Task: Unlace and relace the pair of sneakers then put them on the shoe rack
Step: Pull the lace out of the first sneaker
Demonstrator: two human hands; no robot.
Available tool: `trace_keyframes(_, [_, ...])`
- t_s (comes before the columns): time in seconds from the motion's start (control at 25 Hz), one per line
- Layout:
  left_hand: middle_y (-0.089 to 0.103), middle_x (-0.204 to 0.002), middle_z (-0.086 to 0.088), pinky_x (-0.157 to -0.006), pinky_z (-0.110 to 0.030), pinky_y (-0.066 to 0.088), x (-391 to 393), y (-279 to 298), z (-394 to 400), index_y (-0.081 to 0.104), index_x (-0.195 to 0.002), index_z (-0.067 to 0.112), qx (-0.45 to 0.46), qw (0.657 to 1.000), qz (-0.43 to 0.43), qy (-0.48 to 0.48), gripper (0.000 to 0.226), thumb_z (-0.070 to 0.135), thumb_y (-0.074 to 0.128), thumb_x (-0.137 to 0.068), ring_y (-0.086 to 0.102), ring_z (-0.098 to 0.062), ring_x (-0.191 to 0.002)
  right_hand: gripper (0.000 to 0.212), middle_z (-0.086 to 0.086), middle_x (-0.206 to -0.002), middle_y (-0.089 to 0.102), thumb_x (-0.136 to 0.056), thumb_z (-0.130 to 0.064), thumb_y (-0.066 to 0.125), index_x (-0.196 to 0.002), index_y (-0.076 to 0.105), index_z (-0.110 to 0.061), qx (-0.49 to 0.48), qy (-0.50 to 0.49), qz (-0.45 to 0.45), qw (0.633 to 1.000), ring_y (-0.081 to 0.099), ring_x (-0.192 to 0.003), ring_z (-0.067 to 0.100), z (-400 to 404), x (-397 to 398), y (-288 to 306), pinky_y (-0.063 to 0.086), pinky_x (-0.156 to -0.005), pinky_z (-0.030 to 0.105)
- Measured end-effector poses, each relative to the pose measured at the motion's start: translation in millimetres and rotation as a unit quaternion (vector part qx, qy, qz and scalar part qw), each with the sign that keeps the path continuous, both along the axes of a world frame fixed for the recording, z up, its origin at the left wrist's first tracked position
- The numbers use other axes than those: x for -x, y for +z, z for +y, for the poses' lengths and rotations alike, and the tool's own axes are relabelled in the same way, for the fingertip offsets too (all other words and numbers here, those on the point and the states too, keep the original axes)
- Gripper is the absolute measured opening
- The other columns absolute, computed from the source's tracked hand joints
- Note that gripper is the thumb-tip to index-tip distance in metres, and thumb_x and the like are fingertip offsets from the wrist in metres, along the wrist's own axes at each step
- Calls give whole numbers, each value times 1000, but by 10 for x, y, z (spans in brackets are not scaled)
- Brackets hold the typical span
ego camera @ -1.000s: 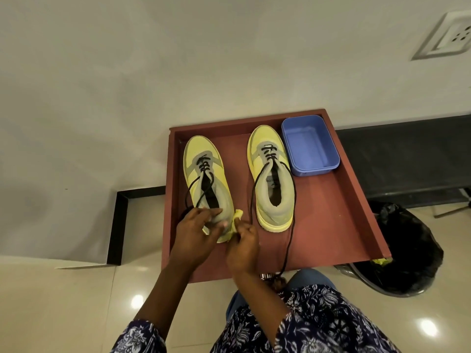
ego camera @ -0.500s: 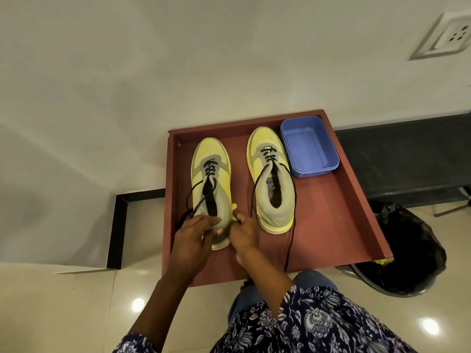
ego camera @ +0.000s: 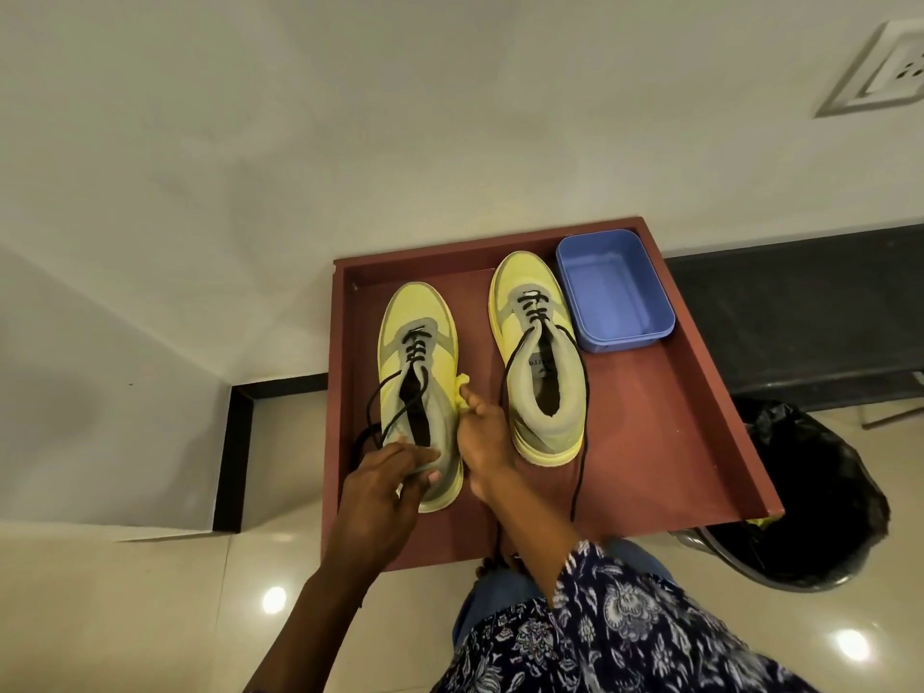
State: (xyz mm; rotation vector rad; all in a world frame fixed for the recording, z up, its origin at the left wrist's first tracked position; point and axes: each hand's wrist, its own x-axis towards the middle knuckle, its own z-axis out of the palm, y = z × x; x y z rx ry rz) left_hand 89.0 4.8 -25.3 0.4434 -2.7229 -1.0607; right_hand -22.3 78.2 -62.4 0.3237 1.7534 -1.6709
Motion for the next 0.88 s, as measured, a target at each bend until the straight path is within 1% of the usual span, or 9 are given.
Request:
trace_keyframes(0.12, [70,-95,-1,-73,-9,40,-3,-2,63,72,-97,10,1,1000,12,7,25,20,60,-77,56,-9,-96,45,-1,-138,49,-94,-4,36,-134,48,-19,-24,-24,4,999,47,-126,18,166,-341,-10,40,-108,39])
trace_keyframes(0.2, [69,-96,1,-71,-10,40,-22,-6,109,72,-97,10,-6,1000,15,8,22,16,63,-78,57,-10,-95,44,0,-136,51,-93,-3,38,-132,51,-19,-37,-39,6,999,49,-123,18,234,-439,-18,42,-107,40])
trace_keyframes(0.36, [62,-95,12,-72,-20,48,-55,-34,157,72,-98,12,-20,1000,18,7,20,9,66,-79,60,-13,-95,45,3,-136,51,-92,-3,34,-133,49,-16,-45,-17,1,999,50,-121,20,192,-218,28,42,-106,40])
trace_keyframes(0.48, [61,-95,15,-74,-27,52,-62,-30,185,72,-97,14,-28,999,16,10,20,14,63,-79,60,-13,-94,46,7,-139,49,-92,-2,34,-135,46,-13,-81,22,42,996,49,-122,24,58,43,149,40,-106,38])
trace_keyframes(0.56, [62,-94,15,-78,-23,50,-58,-21,205,72,-97,14,-22,1000,19,8,22,17,60,-78,58,-8,-97,47,8,-141,47,-92,-4,34,-136,45,-14,-128,63,75,987,45,-127,29,-7,174,247,38,-106,36])
trace_keyframes(0.68, [67,-93,9,-77,-8,40,-23,16,231,72,-96,14,-8,1000,16,-6,20,15,64,-78,52,8,-92,46,10,-142,45,-93,-5,35,-138,43,-14,-173,121,108,972,43,-129,31,1,250,370,36,-104,33])
trace_keyframes(0.76, [67,-92,8,-74,-6,36,41,82,249,72,-95,15,-5,1000,1,-5,18,17,65,-78,50,12,-80,45,10,-142,46,-92,-2,37,-136,45,-10,-182,137,137,964,43,-130,28,51,249,442,36,-102,28])
trace_keyframes(0.84, [62,-91,12,-70,-8,37,152,174,285,72,-94,15,-21,1000,3,17,20,24,60,-81,50,11,-80,44,12,-138,50,-91,1,39,-133,48,-7,-185,142,171,957,45,-127,28,106,249,529,37,-100,27])
trace_keyframes(0.88, [61,-91,12,-69,-9,38,234,218,304,71,-95,15,-44,998,10,44,18,23,59,-84,53,7,-80,43,13,-135,53,-90,2,40,-131,50,-6,-185,144,188,954,47,-125,28,128,257,572,38,-99,28])
